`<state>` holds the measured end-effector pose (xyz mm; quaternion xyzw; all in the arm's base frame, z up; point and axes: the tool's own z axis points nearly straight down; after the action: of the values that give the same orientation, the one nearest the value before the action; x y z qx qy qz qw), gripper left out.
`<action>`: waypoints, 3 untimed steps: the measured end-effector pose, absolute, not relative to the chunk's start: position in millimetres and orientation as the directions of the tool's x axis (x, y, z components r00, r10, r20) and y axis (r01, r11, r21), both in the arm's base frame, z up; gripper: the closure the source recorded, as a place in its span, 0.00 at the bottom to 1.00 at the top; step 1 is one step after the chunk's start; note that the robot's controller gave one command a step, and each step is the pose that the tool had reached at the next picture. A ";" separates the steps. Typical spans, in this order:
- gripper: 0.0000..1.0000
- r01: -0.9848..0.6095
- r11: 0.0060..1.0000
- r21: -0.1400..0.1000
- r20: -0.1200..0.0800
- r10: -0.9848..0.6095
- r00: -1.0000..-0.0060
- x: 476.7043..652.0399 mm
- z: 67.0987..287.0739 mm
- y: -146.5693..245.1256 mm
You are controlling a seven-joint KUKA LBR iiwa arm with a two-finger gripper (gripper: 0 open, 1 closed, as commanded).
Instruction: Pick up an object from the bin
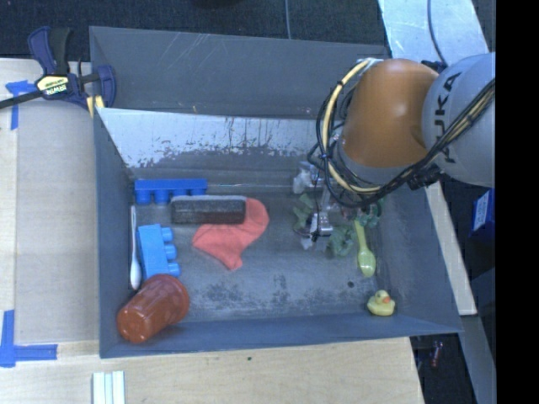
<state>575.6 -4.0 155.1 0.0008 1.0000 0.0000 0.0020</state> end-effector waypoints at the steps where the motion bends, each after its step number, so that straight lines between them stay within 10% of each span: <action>1: 0.00 -0.068 0.998 -0.001 -0.013 -0.068 -0.998 602.9 106.9 45.0; 2: 1.00 0.100 0.995 -0.002 -0.012 0.100 -0.995 585.4 101.8 70.9; 3: 1.00 0.100 0.995 -0.002 -0.012 0.100 -0.995 585.3 101.8 70.8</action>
Offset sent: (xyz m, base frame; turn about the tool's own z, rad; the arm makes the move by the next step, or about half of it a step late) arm 0.0090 0.0752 -0.0536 0.0993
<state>585.3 70.8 101.8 0.0501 0.9987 -0.0011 0.0060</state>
